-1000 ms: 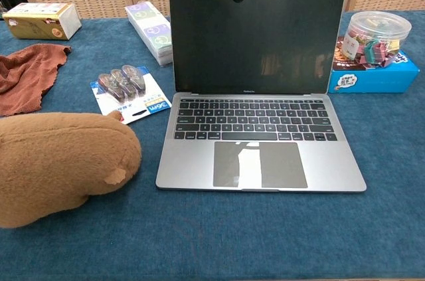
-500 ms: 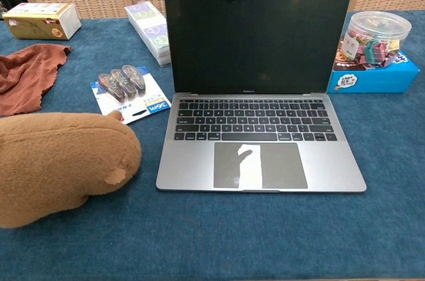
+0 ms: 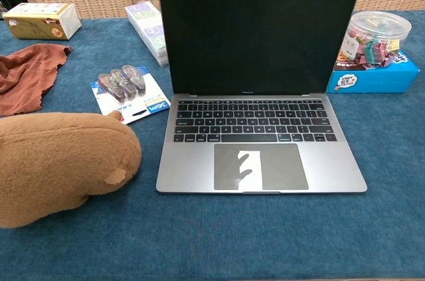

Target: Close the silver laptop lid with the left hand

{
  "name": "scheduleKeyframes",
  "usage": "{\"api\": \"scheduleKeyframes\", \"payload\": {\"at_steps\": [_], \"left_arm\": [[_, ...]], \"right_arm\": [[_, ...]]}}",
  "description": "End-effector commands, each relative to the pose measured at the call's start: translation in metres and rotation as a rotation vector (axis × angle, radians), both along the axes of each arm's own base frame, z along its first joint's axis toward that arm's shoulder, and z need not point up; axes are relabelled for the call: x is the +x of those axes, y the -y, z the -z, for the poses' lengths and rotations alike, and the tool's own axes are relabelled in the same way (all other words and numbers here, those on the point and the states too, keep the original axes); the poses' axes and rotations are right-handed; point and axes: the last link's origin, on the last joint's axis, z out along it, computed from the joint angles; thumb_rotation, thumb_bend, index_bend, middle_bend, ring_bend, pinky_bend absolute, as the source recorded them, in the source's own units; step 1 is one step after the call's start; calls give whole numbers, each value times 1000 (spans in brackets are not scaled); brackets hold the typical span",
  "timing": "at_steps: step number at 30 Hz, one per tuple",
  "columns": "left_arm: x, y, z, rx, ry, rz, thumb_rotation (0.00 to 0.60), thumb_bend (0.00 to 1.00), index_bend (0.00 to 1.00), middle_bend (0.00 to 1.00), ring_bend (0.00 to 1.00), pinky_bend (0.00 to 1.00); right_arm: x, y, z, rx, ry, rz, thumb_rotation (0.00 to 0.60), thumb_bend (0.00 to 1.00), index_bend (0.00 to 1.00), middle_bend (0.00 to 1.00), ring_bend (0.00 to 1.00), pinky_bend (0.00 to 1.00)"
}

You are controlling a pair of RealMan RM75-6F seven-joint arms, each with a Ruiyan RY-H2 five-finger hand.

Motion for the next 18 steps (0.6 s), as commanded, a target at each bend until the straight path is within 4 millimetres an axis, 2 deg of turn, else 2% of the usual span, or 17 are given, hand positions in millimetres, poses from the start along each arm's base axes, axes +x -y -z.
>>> {"api": "scheduleKeyframes", "payload": {"at_steps": [1,18], "left_arm": [[-2,9,0,-18,-2,-4,600,93,182,15,35,84],[-6,48,10,-115,-6,-10,600,93,182,15,40,84]], "right_arm": [[2,-1,0,-1,-2,-5,600,183,0,0,0,46],[7,-5,5,37,-20,-17,600,183,0,0,0,46]]}}
